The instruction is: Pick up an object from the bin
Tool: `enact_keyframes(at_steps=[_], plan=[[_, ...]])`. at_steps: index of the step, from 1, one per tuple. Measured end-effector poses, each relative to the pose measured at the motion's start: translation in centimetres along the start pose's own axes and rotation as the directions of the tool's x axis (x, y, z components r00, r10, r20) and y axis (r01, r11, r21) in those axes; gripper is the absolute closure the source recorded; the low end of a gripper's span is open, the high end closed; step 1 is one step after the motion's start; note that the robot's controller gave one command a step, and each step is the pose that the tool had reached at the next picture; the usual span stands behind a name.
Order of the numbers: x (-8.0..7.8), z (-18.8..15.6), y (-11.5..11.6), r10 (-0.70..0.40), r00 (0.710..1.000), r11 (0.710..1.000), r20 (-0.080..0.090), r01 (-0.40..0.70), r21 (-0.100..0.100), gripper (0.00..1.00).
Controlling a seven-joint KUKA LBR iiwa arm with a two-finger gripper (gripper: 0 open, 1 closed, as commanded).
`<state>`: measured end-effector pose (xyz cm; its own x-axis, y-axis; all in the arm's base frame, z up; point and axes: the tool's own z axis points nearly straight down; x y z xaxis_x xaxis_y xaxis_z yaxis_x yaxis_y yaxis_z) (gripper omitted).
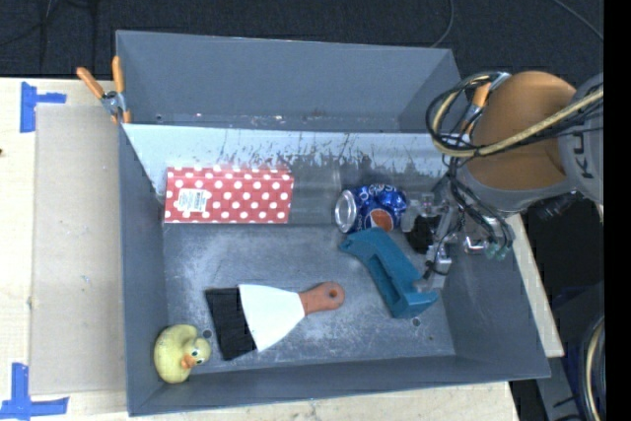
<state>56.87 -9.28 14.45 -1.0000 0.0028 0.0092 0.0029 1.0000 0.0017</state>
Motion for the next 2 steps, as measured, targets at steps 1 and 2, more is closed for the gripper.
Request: enact_keyframes(at_steps=[1,2], plan=[[-0.2,-0.5,0.0,-0.002,1.0,1.0,0.008,0.002,0.001,0.0],[0.8,2.3,0.4,-0.121,0.993,0.993,0.014,0.121,0.004,0.0]])
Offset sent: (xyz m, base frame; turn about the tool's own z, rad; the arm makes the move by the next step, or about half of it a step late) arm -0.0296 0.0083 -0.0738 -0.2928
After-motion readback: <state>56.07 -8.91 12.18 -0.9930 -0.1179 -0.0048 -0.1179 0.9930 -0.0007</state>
